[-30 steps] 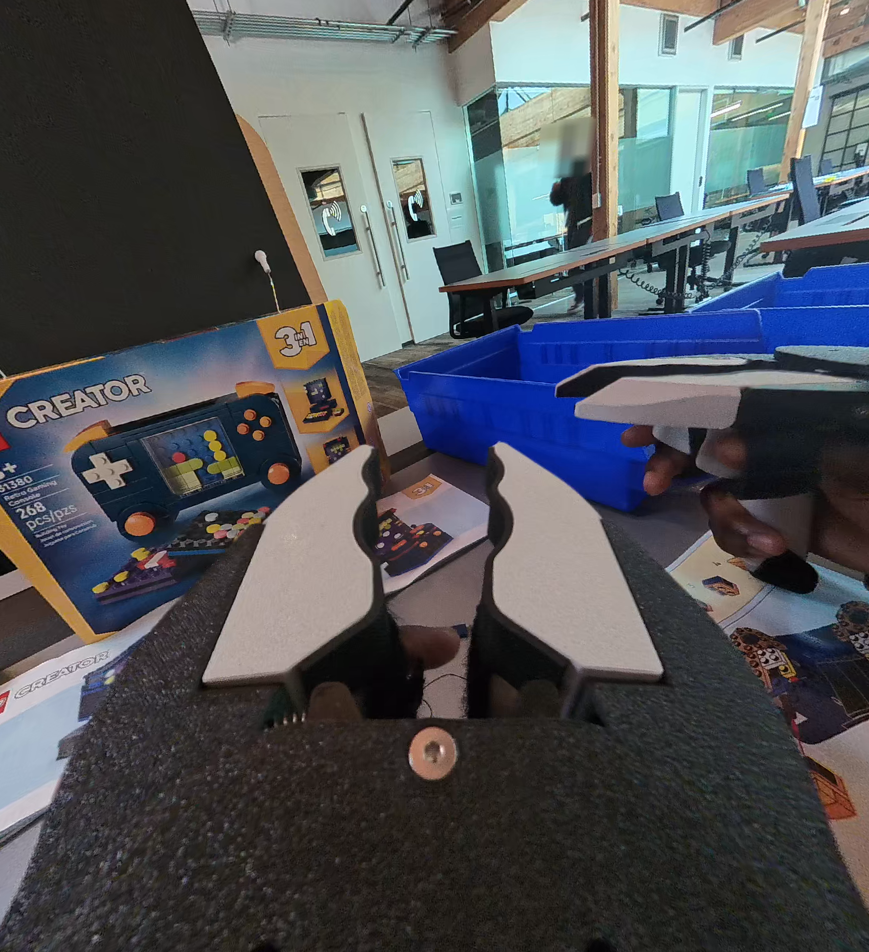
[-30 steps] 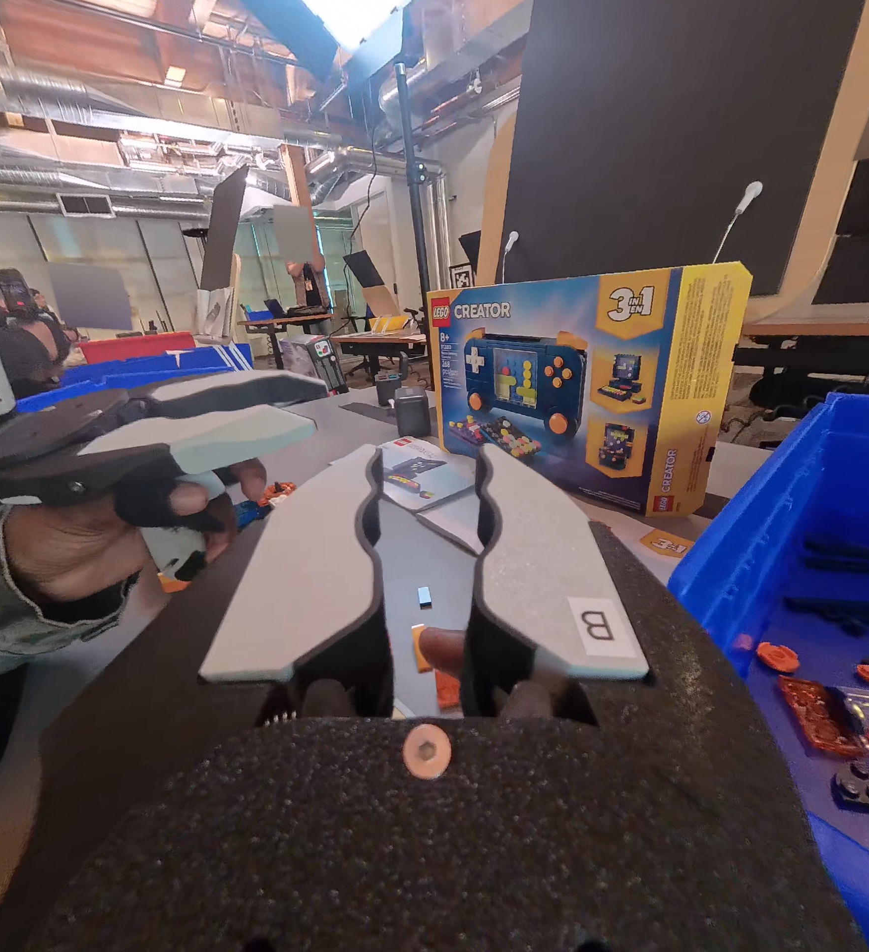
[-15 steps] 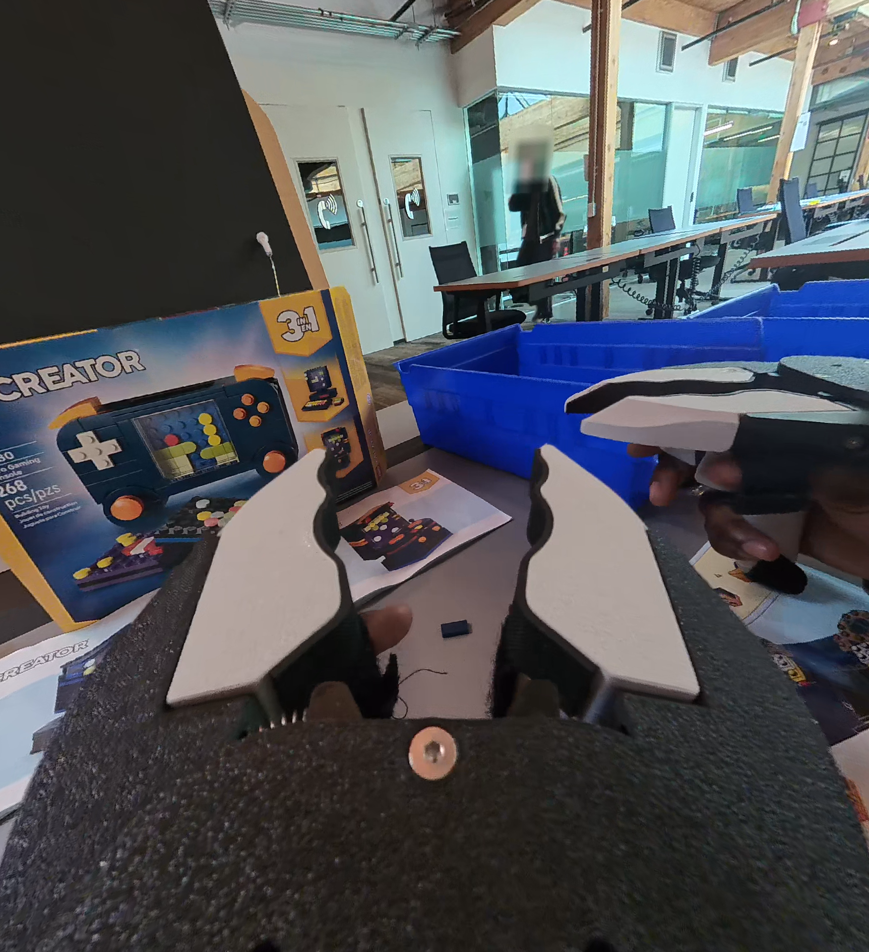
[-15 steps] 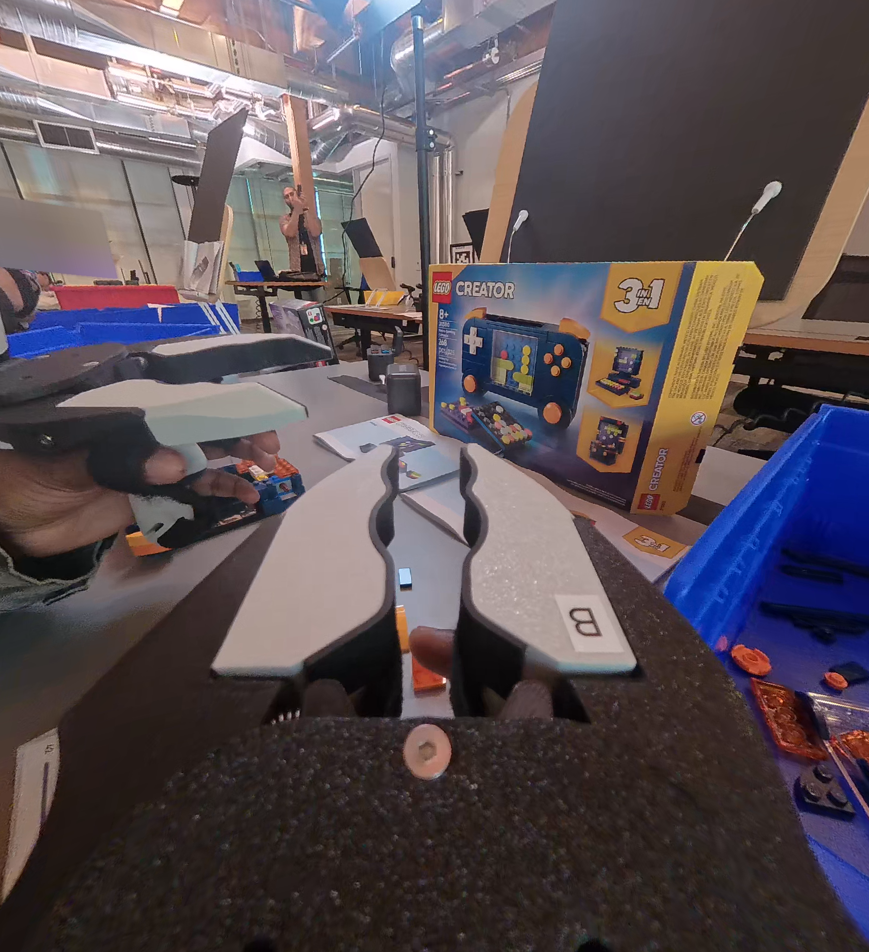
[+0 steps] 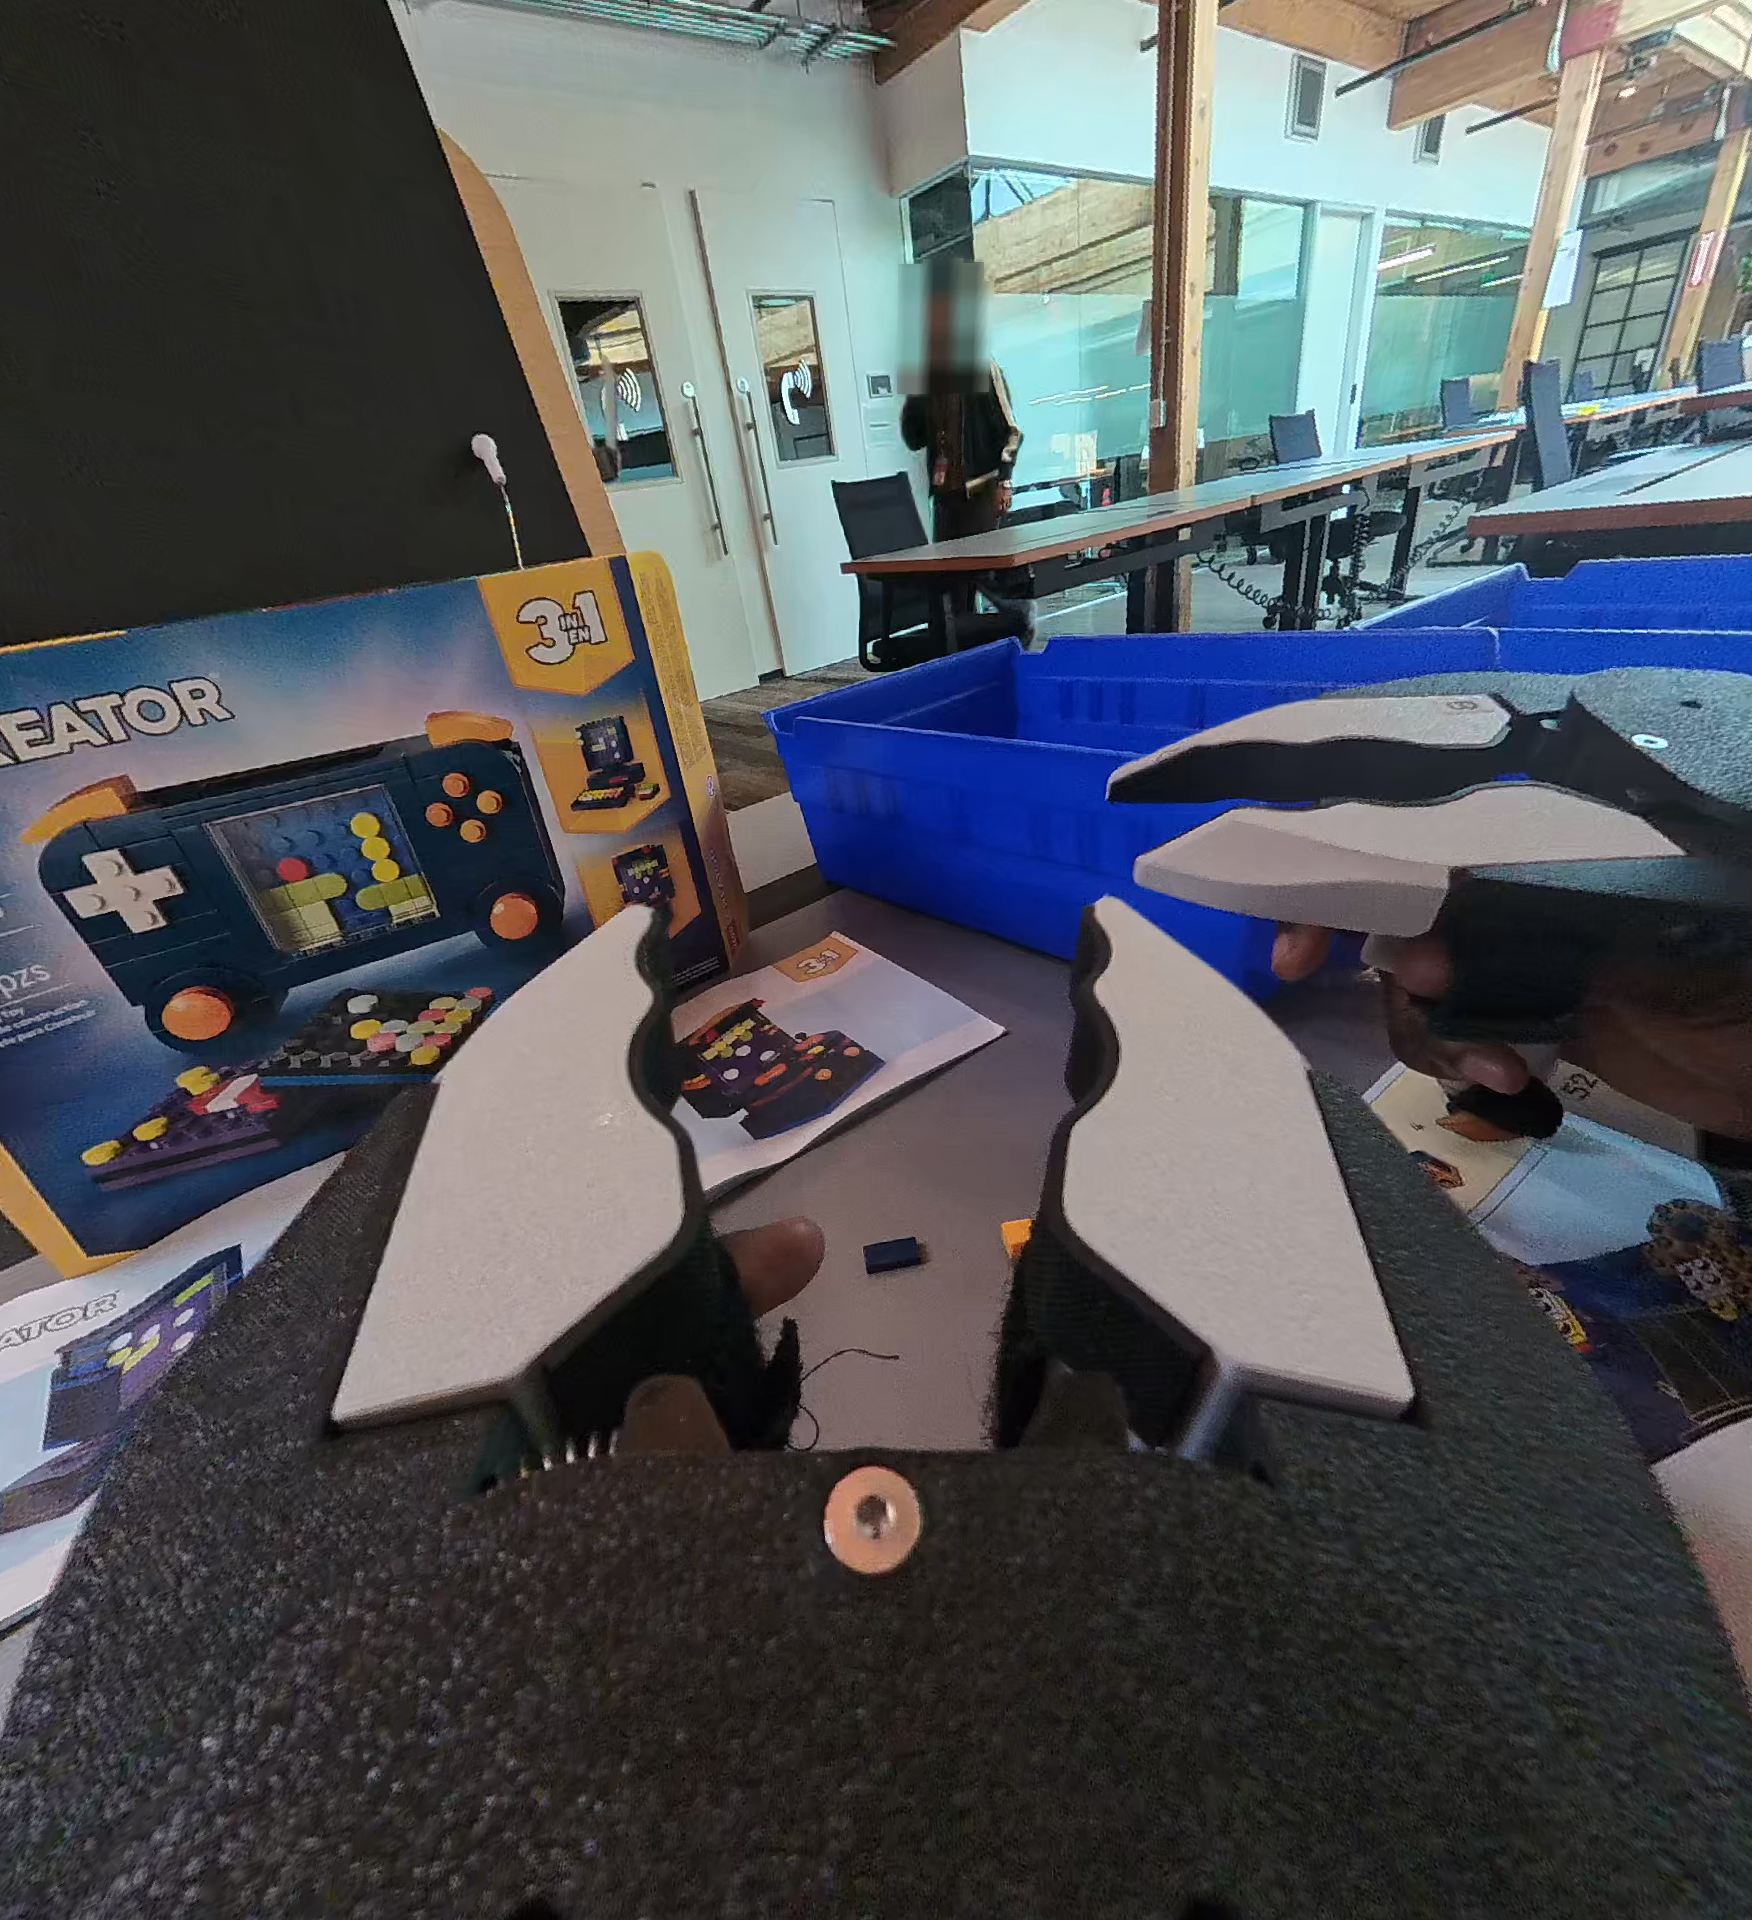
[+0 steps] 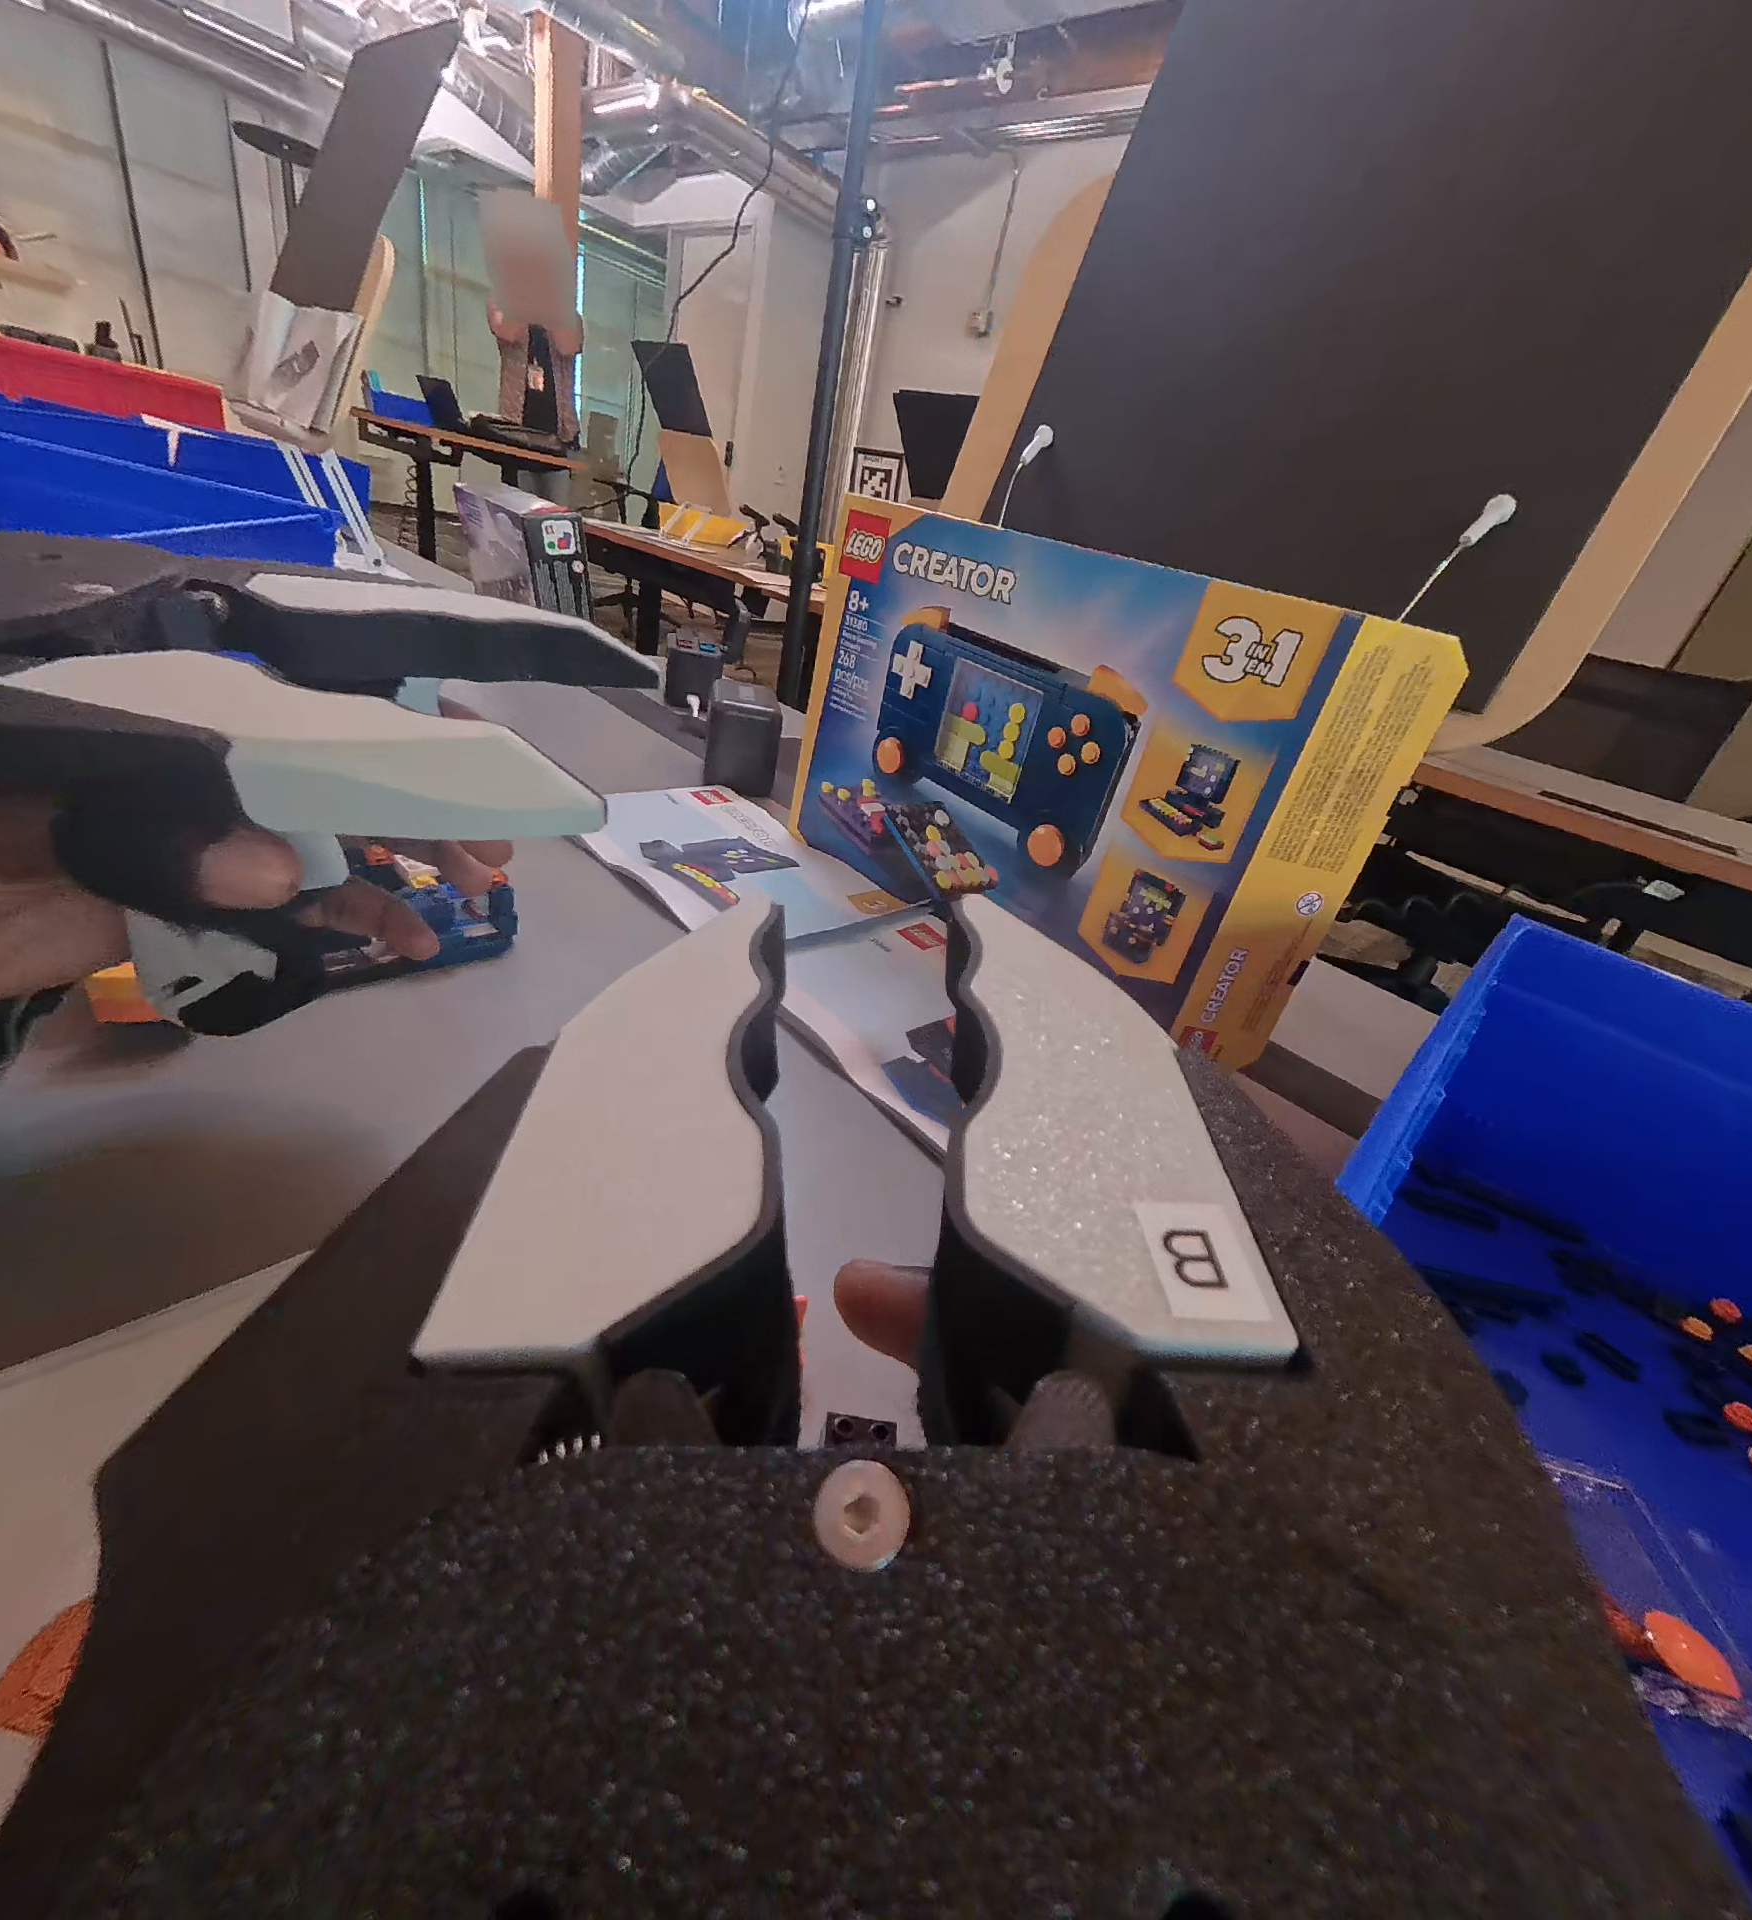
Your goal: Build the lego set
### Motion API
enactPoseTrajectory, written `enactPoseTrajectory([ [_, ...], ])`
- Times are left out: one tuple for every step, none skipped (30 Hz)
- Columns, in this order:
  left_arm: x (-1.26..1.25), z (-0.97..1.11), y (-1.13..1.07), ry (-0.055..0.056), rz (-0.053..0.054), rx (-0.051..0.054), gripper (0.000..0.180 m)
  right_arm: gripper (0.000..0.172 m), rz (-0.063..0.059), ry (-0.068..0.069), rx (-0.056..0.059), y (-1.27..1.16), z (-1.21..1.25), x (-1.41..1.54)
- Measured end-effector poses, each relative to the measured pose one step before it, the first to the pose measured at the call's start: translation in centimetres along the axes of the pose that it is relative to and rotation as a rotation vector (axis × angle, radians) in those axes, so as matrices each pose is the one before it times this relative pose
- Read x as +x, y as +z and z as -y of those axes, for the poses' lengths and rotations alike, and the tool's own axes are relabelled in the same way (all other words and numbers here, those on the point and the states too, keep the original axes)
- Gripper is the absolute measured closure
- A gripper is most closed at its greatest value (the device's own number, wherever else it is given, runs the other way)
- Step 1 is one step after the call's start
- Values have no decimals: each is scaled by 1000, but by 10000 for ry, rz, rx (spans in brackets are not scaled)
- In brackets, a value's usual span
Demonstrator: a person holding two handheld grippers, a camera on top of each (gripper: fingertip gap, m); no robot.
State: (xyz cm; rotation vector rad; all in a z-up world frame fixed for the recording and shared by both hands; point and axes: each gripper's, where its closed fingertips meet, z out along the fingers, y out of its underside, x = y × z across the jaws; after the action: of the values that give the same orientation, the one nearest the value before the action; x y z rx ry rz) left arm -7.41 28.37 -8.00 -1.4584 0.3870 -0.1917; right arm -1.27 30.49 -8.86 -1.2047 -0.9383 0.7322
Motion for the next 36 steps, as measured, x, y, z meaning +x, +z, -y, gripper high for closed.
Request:
enactPoseTrajectory([
  [3,63,-23,48,-4,20,107,143,-21,-5,-32,26,-145,60],
  [-54,41,-29,106,23,0,107,143,22,16,-43,28,-163,6],
  [-104,20,-30,96,39,-11,107,142,38,48,-49,29,-168,-4],
  [-122,18,-27,36,32,4,107,141,33,74,-27,27,-138,-7],
  [-85,9,-18,-41,13,11,107,141,38,96,-9,10,-97,2],
  [-20,-4,0,-111,-32,-1,107,140,46,112,-5,5,-61,-9],
  [104,33,15,-159,-94,-6,106,140,50,119,-1,13,-43,-30],
  [169,114,11,-155,-117,25,106,140,32,105,-5,14,-55,-12],
  [142,170,-21,-84,-65,65,106,139,6,55,3,-1,-26,17],
  [54,152,-32,51,-1,58,106,139,-7,-1,-13,5,-63,40],
  [-24,22,-24,178,42,-8,107,138,-26,5,-30,5,-99,85],
  [-101,-97,-1,235,73,-76,107,138,11,46,-68,17,-143,91],
  [-127,-196,6,220,85,-119,108,136,44,98,-159,15,-195,103],
  [-144,-288,15,180,81,-160,110,135,105,184,-339,-8,-327,66],
  [-132,-329,7,166,51,-196,111,134,237,201,-658,-27,-632,-41],
  [-147,-338,-9,174,37,-224,111,127,395,141,-901,-35,-867,-228],
  [-70,-364,-6,192,-43,-260,112,114,350,78,-956,-55,-897,-170],
  [-12,-405,-9,172,-106,-288,116,104,209,23,-799,-107,-710,-46],
  [-123,-397,-20,47,1,-272,122,97,247,-30,-552,-128,-547,-196],
  [-203,-309,-46,-124,83,-247,133,95,196,-63,-369,-136,-417,-229],
  [-191,-298,-77,-264,100,-285,160,95,26,-77,-180,-88,-231,-63],
  [12,-349,-46,-246,-61,-344,180,94,44,-74,-99,-3,-158,-92],
  [162,-402,33,-213,-183,-355,180,94,147,-29,-163,107,-275,-223],
  [168,-391,35,-150,-184,-276,180,94,119,52,-164,199,-297,-171],
  [102,-245,25,-92,-129,-111,180,95,45,109,-113,290,-301,-77],
  [72,-218,36,-32,-108,-78,180,98,20,128,-130,383,-341,-66],
  [116,-226,60,-2,-132,-116,180,103,22,107,-211,441,-440,-107],
  [166,-165,63,0,-146,-105,180,109,-17,73,-266,474,-504,-43],
  [182,-39,36,-2,-118,-40,180,115,-45,35,-276,481,-527,-9],
  [145,34,4,-10,-81,-3,180,119,-2,-6,-261,424,-538,-15],
  [145,38,-10,2,-82,3,180,124,15,0,-190,333,-439,-7],
  [89,29,0,0,-47,4,180,130,30,56,-113,238,-271,28],
  [106,-7,1,10,-69,0,180,136,82,98,-73,138,-123,-14],
  [136,-8,18,-7,-107,-2,180,140,35,106,-53,81,-61,62],
  [191,-10,44,-33,-147,9,180,142,-47,108,-49,68,-53,159],
  [220,-13,32,-46,-166,11,180,142,-39,87,-81,65,-103,120],
])
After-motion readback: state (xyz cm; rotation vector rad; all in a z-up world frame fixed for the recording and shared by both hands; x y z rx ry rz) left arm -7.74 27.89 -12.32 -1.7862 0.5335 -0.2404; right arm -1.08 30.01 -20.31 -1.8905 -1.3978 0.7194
